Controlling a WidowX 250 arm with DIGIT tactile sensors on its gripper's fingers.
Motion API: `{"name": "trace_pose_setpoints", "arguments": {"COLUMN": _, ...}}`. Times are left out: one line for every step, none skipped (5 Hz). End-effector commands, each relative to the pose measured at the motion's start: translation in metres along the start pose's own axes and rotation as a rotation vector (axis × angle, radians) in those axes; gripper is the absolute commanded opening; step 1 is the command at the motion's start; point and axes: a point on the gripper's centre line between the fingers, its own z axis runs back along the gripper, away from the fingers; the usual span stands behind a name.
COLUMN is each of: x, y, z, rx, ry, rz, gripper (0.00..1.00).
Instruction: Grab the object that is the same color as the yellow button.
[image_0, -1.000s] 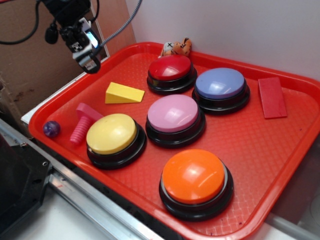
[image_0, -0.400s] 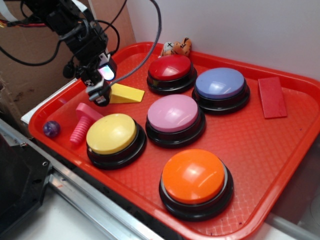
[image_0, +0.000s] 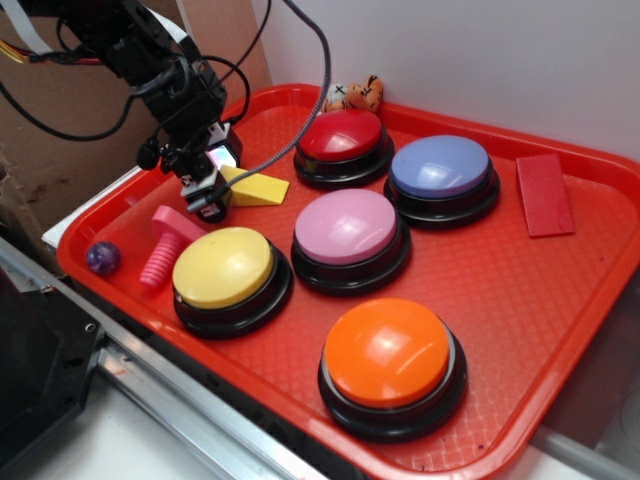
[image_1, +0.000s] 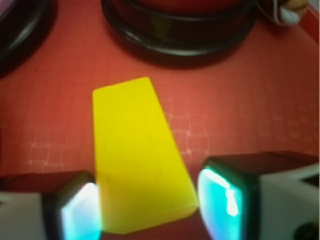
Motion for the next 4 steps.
{"name": "trace_pose_setpoints", "arguments": {"x": 0.012, "y": -0.006, "z": 0.003, "rx": 0.006, "ry": -0.002, "rz": 0.007, "gripper": 0.0}}
{"name": "trace_pose_setpoints", "arguments": {"x": 0.012, "y": -0.006, "z": 0.019, "rx": 0.008, "ry": -0.013, "rz": 0.047, "gripper": 0.0}}
{"name": "trace_pose_setpoints", "arguments": {"x": 0.016, "y": -0.002, "z": 0.047, "rx": 0.031, "ry": 0.032, "rz": 0.197, "gripper": 0.0}}
{"name": "trace_pose_setpoints", "arguments": {"x": 0.026, "y": -0.003, "z": 0.087, "rx": 0.08, "ry": 0.088, "rz": 0.414, "gripper": 0.0}}
